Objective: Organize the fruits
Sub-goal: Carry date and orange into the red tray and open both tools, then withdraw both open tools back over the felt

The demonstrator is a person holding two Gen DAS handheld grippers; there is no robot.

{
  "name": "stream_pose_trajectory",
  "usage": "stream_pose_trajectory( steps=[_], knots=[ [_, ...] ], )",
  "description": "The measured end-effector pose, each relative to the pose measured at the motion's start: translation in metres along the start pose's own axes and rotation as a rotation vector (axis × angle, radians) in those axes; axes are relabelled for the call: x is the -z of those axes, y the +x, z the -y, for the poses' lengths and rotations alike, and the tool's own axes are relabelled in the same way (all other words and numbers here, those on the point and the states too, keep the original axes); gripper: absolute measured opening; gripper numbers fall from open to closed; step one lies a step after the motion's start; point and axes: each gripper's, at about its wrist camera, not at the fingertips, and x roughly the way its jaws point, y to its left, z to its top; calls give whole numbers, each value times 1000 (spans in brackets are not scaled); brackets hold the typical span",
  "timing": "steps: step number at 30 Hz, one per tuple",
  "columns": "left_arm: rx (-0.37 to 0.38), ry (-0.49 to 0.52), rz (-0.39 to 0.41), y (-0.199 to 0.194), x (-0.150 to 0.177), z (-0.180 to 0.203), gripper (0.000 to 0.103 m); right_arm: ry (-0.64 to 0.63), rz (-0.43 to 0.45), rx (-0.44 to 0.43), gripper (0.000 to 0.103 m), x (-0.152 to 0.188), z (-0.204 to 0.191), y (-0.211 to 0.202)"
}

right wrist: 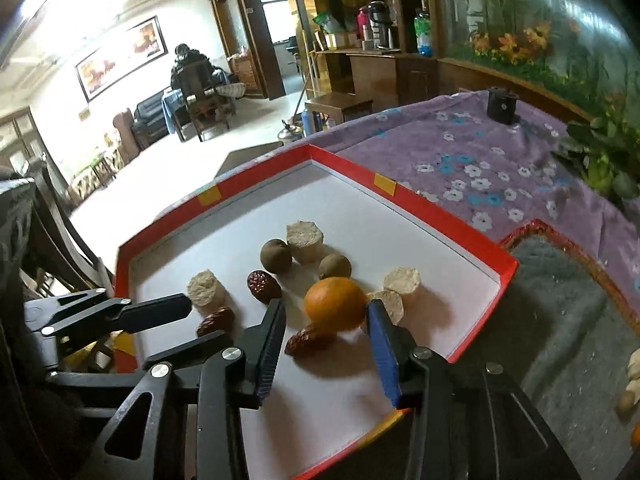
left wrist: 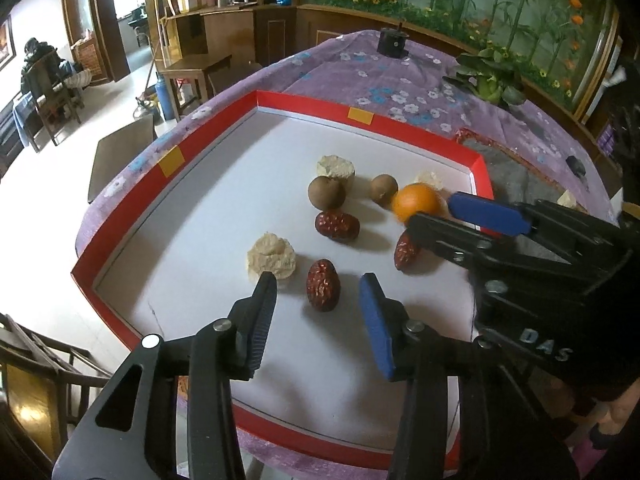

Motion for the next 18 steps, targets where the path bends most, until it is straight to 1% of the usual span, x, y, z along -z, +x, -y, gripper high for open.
stream_pose_trajectory(
  steps=[4, 7, 9, 10, 11, 18],
  knots=[
    [-22, 14, 31, -8, -1, 5, 43, 16, 33, 22, 42, 6, 7, -22],
    [-5, 17, 40, -13, -3, 11, 43, 46, 59, 33, 46, 13, 15, -39],
    [7, 25, 48, -16, -4, 20, 49, 58, 67, 45, 46, 16, 21, -48],
    [16, 29, 52, -17, -5, 25, 59, 63, 72, 60, 46, 19, 24, -53],
    [28, 35, 57, -18, -6, 31, 60, 66, 81, 83, 46, 23, 28, -60],
    [78, 107, 75, -18, -16, 87, 60, 127, 120, 176, 46, 49, 59, -102]
  ],
)
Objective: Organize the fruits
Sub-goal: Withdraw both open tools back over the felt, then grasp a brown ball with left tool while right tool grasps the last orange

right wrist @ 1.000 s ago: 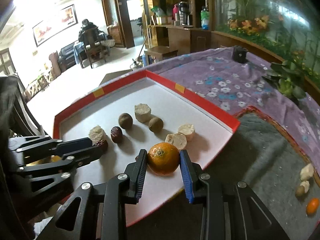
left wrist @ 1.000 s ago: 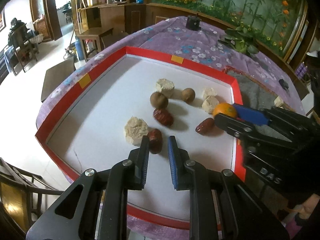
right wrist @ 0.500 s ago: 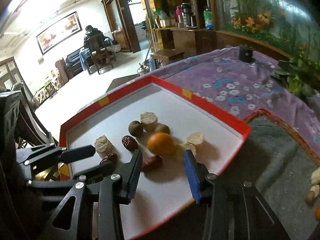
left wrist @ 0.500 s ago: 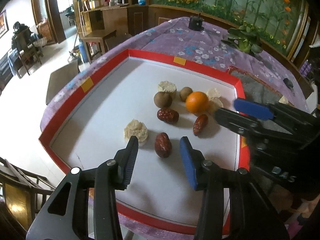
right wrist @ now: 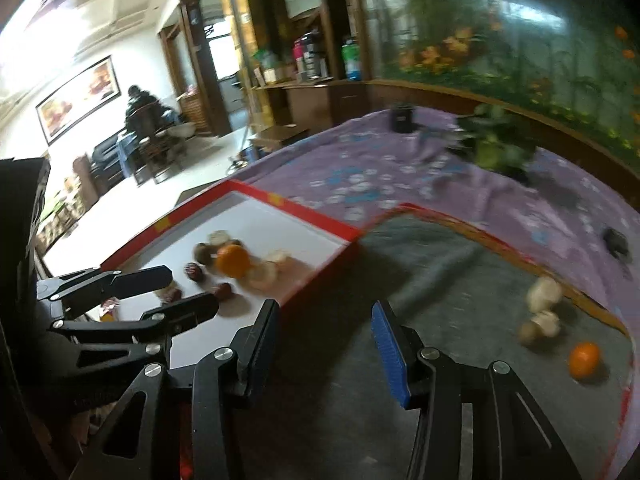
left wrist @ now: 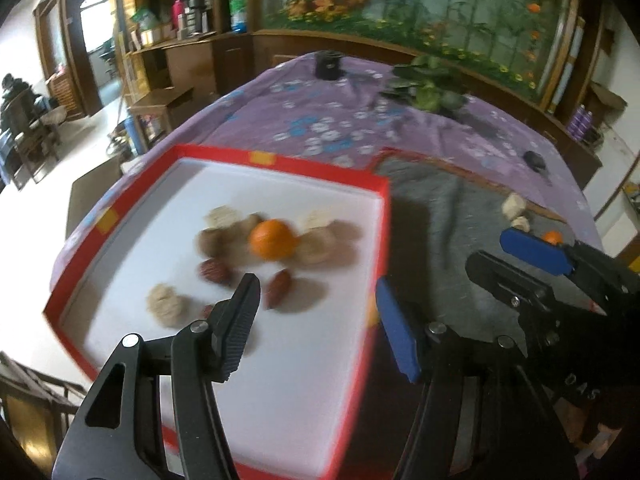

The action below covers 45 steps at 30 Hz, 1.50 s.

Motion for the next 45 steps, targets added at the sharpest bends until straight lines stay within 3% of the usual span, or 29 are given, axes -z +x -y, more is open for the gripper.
stream_pose_trajectory(
  steps=[11, 17, 34, 36, 37, 39, 41, 45],
  knots=[
    [126, 132, -64, 31, -14, 96, 60, 131, -5, 205, 48, 45, 96, -52],
    [201, 191, -126, 55, -19, 140, 60, 237, -21, 265, 48, 70, 148, -68],
    [234, 293, -193, 123, -41, 208, 60, 308, -6, 226, 48, 79, 191, -65],
    [237, 299, -166, 123, -42, 208, 52, 314, -3, 221, 48, 79, 194, -63],
    [231, 306, -159, 124, -43, 208, 39, 317, -6, 221, 48, 78, 196, -61],
    [226, 310, -148, 125, -43, 206, 35, 317, -7, 220, 48, 77, 197, -60],
    [219, 313, -137, 124, -43, 204, 23, 317, -10, 213, 48, 76, 197, -58],
    [226, 298, -140, 121, -43, 199, 22, 315, -11, 210, 48, 72, 198, -52]
  ],
)
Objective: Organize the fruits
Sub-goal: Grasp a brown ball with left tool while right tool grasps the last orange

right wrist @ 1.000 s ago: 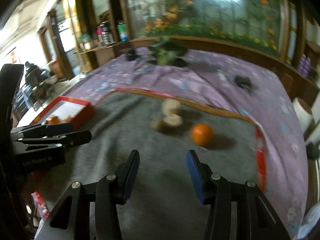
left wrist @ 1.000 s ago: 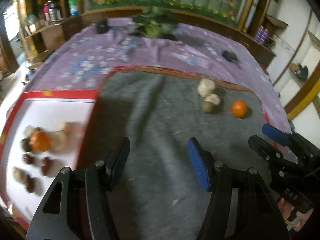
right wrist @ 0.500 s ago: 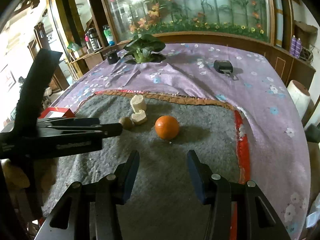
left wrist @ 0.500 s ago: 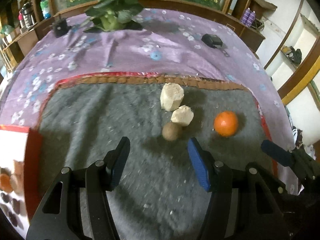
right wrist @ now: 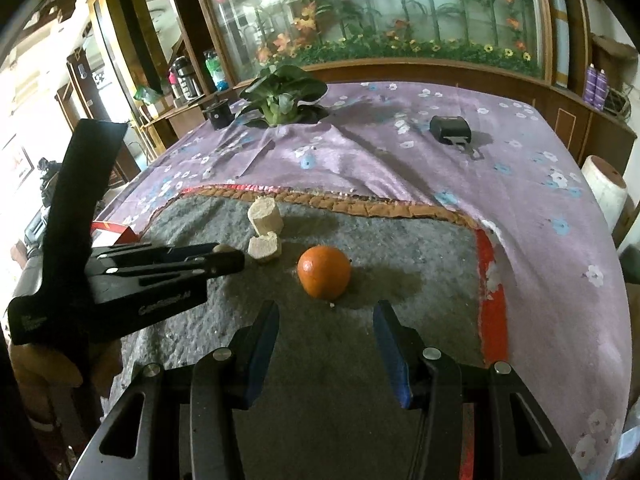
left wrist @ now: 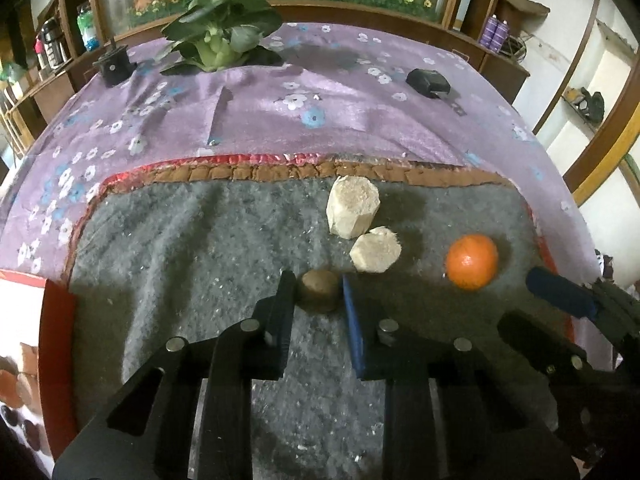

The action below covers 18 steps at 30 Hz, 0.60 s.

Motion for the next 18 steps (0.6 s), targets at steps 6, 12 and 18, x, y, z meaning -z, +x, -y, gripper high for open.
stream_pose_trajectory(
  steps=[6, 12, 18],
  knots=[
    [-32, -2, 9, -11, 10, 0, 22, -40, 5, 25, 48, -13, -8, 16],
    [-47, -3, 22, -26, 20, -3, 22, -68, -37, 57, 34, -20, -8, 43],
    [-74, -16, 43, -41, 28, -9, 22, -76, -17, 53, 33, -10, -21, 21]
  ],
)
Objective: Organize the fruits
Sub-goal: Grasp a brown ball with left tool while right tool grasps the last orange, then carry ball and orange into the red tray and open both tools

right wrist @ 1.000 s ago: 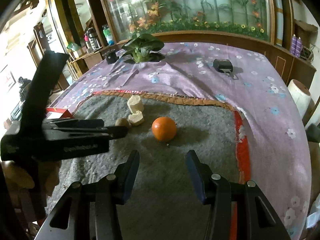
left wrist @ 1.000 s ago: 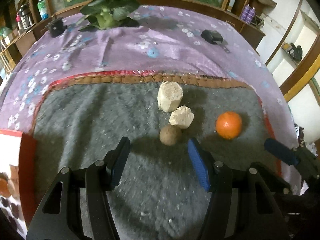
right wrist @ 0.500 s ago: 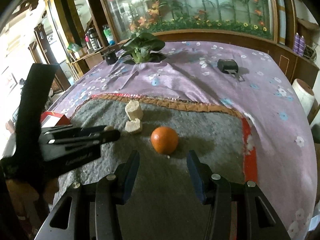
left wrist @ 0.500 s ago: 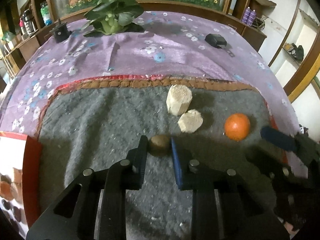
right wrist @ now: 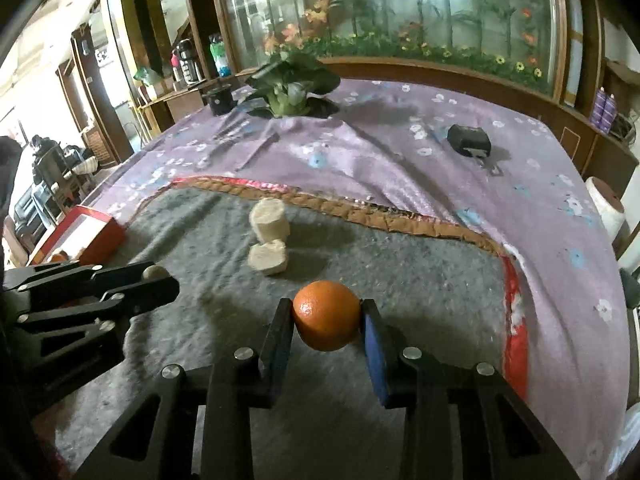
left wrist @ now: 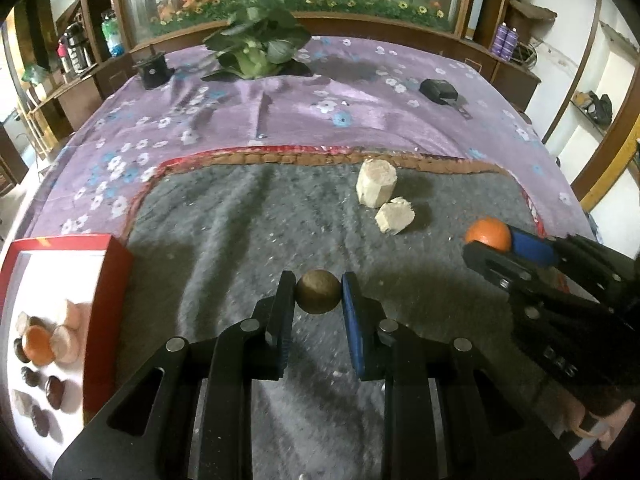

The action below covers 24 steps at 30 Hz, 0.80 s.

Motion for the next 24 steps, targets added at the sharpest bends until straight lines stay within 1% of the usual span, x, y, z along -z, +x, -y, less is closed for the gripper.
stream_pose_trajectory(
  steps=[4, 11, 16, 24],
  knots=[
    [-11, -10, 6, -9, 8, -5, 22, -10, 21, -10, 33, 5, -13, -17],
    [-41, -23, 44, -34, 18, -20, 22, -30, 47, -33, 33, 10, -41, -35],
    [-55, -43, 57, -45, 25, -32, 22, -39, 51, -47, 33, 10, -62, -37],
    [-94, -88, 86, -66, 38, -60, 22, -118, 58, -85, 33, 7, -109, -39]
  ],
)
